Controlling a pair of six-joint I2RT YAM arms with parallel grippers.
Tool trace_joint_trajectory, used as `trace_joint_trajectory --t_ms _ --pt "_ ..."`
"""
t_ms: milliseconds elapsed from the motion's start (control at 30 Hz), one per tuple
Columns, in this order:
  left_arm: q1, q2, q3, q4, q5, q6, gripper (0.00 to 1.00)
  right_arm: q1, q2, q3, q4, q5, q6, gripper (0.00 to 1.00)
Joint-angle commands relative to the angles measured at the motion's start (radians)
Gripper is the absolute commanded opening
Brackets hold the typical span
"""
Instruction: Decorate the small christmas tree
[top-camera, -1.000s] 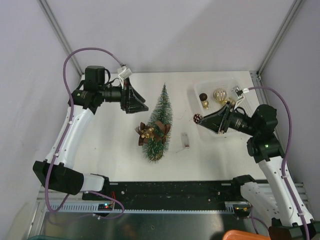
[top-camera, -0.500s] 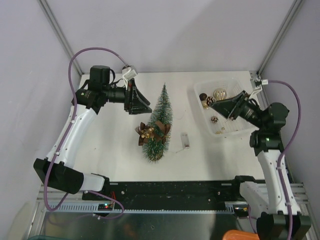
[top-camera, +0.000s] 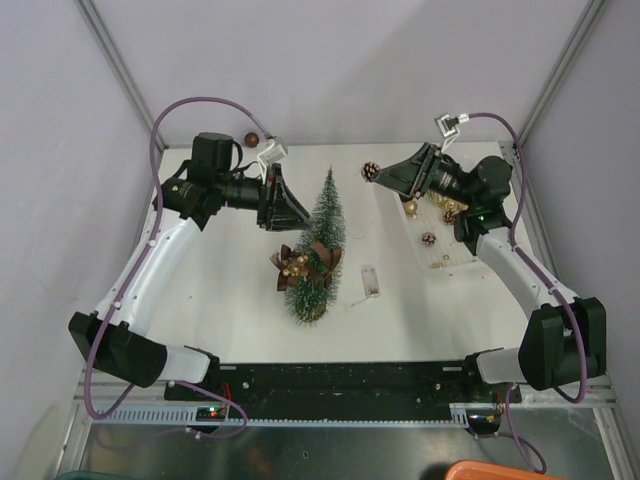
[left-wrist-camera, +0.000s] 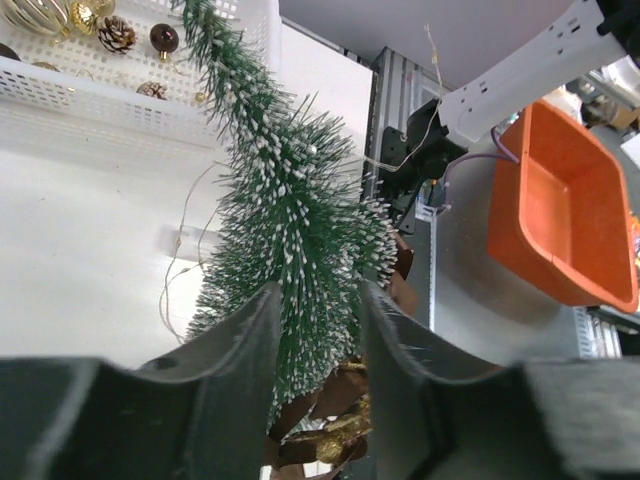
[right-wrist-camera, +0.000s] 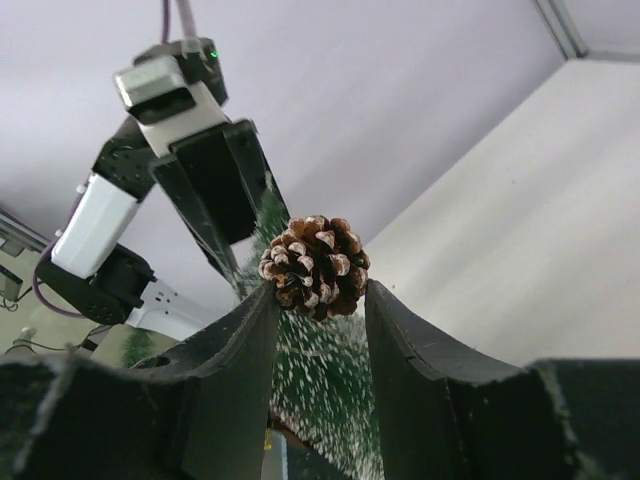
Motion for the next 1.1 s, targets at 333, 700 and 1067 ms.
trace_joint_trajectory --t_ms 333,700,1067 --pt "-0.024 0.017 -0.005 0.008 -0.005 0.002 0.11 0.053 0.088 0.179 0.126 0.009 -0.015 0.44" --pt "-0.026 0.005 -0.015 0.008 -0.018 0.0 0.07 0.083 0.112 0.201 0.113 -0.015 -0.035 0.43" --pt "-0.026 0.005 -0.015 0.008 -0.024 0.002 0.06 0.098 0.097 0.201 0.085 -0.033 -0.063 0.42"
